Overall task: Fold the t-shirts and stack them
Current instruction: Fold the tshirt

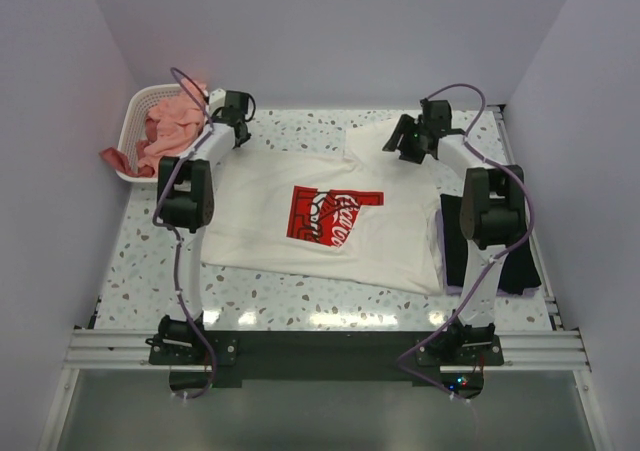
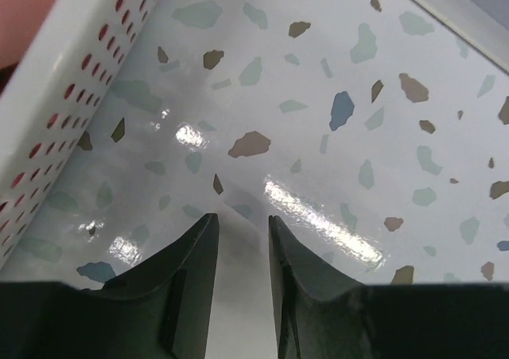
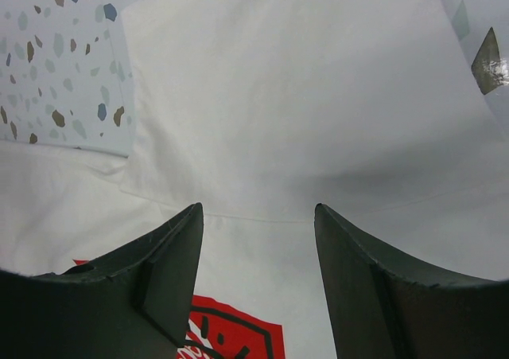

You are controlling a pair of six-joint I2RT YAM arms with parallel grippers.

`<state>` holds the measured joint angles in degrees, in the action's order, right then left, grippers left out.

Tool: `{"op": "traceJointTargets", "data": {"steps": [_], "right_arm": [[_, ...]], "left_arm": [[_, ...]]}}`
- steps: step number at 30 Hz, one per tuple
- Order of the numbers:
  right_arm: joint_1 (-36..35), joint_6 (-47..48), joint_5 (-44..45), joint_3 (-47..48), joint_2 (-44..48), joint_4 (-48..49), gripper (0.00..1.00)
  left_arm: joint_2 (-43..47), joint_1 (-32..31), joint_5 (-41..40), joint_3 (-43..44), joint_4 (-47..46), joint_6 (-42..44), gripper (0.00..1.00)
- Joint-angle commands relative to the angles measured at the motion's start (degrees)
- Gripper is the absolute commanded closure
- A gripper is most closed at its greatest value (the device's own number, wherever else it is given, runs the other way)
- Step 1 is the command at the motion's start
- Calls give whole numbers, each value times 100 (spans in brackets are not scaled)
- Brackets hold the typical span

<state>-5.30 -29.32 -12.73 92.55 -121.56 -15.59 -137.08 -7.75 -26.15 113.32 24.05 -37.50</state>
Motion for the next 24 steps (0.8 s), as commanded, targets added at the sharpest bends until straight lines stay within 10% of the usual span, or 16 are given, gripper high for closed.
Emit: {"op": "traceJointTargets", "data": {"steps": [1,9,15,24], "right_arm": [[55,67,-142,158,62,92,38],[91,32,-177,149,1,118,38],[161,5,-195,316,-183,118,38],[249,41,358,930,-605,109,38]], "left_arm": [[-231,-25,-206,252,161,-118,64],[-337,-25,-162,200,223,-153,72],[-180,-16,-180,121,205,-135,99],[164,107,-180,-301,56,-100,100]]}}
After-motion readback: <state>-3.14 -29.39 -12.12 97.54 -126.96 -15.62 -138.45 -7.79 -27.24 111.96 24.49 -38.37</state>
